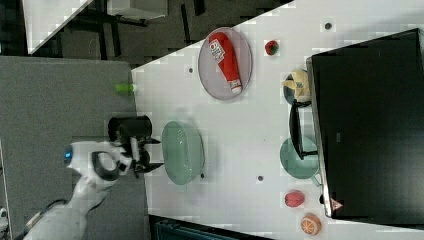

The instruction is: Drag strainer left to right.

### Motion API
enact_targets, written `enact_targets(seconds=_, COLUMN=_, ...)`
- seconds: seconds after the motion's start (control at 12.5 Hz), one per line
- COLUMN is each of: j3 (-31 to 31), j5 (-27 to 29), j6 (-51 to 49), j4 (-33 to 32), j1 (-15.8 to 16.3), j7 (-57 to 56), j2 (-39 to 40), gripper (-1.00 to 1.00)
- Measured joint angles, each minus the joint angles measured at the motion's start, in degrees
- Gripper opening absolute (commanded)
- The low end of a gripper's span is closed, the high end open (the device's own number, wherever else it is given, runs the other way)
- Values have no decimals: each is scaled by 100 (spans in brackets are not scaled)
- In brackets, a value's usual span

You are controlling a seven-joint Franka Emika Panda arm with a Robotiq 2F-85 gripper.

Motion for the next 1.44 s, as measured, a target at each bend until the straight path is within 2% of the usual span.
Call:
enact_targets(seconds=0.08, j3=-173, j5=-240, j6=227, j4=-45, j1=-1, j7=78, j2=242, gripper=100)
enact_targets(seconds=0.32, j3=-638, j5=-264, j6=344, j4=-257, j1=14, j7=302, j2=594, gripper=100)
enact_targets(seconds=0.48, j3=-929, j5=-348, j6=378, j4=-302, j1=157, j7=470, j2=631, gripper=100)
enact_targets(seconds=0.88, j3=-1046, j5=-183, j6=708, j4=-537, j1=289, j7=615, j2=499, gripper=100)
enact_targets(seconds=1.04, j3=-1046, j5=-353, j6=976, j4=-671, j1=344, j7=632, j2=536, gripper=100)
enact_targets(seconds=1.44, j3=-1206, j5=-317, j6=960, j4=-806, j1=318, j7=655, j2=539, gripper=100)
